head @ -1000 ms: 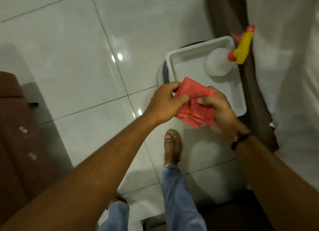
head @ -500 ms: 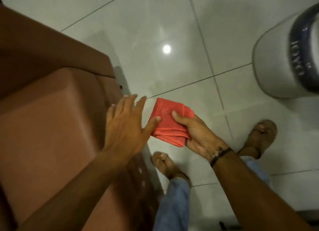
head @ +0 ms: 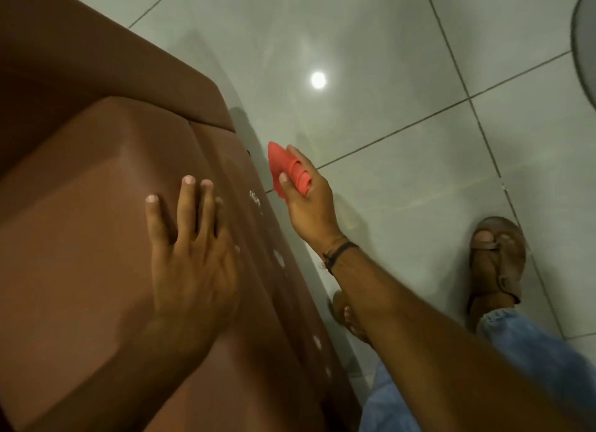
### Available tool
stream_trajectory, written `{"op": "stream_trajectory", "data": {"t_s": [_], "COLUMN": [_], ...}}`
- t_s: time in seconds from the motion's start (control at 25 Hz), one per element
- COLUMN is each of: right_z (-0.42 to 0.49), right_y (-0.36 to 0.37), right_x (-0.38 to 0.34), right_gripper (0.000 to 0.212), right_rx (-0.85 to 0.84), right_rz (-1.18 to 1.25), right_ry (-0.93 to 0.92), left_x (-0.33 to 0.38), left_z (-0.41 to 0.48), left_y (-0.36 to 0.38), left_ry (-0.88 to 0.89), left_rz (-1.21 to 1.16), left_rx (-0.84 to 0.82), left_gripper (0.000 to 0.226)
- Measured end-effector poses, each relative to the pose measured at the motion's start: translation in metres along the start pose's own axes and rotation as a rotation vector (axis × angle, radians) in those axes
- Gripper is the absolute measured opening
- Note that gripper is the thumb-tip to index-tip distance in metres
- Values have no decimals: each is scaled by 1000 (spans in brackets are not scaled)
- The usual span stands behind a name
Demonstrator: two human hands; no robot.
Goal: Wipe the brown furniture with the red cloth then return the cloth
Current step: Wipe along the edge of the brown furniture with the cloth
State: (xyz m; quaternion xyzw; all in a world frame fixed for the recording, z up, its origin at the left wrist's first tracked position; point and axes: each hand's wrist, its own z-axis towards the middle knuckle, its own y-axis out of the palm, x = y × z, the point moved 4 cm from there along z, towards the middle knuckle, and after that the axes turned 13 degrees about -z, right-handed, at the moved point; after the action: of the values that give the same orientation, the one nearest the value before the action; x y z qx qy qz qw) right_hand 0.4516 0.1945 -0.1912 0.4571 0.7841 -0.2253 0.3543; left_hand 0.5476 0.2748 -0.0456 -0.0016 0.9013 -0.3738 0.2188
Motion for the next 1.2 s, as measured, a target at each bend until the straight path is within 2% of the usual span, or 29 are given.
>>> {"op": "stream_trajectory", "data": {"t_s": [0.16, 0.28, 0.36, 0.56, 0.64, 0.72, 0.8, 0.88, 1.0, 1.08, 1.2], "right_z": [32, 31, 26, 32, 36, 25, -4, -14, 28, 48, 9], "right_y": [42, 73, 81, 83, 84, 80, 77, 83, 96, 98, 88], "right_x": [18, 29, 30, 34, 48, 71, 87, 74, 36, 46, 84], "right_gripper": [61, 66, 69, 67, 65, 62, 62, 63, 65, 63, 63], "right_rx": [-66, -227, -264, -302, -306, -263, -248, -256, -195, -193, -211], "right_rz": [-157, -261, -284, -301, -208, -115, -114, -165, -179, -83, -59], "right_ry": [-188, -316, -341, -459, -412, -281, -200, -231, -364, -316, -150], "left_x": [9, 9, 4, -1, -1, -1, 2, 4, -3, -3, -1], "left_z": [13, 23, 30, 40, 37, 34, 29, 27, 31, 31, 23], "left_y": [13, 30, 47, 60, 60, 56, 53, 56, 71, 69, 66], "left_ry": [4, 1, 43, 33, 61, 73, 44, 39, 51, 37, 91], "left_rz": [131, -6, -94, -59, -5, 4, -1, 32, 11, 46, -1], "left_rx": [-10, 66, 66, 32, 46, 67, 53, 31, 3, 20, 88], "left_gripper": [76, 80, 82, 84, 85, 82, 80, 78, 81, 82, 83]}}
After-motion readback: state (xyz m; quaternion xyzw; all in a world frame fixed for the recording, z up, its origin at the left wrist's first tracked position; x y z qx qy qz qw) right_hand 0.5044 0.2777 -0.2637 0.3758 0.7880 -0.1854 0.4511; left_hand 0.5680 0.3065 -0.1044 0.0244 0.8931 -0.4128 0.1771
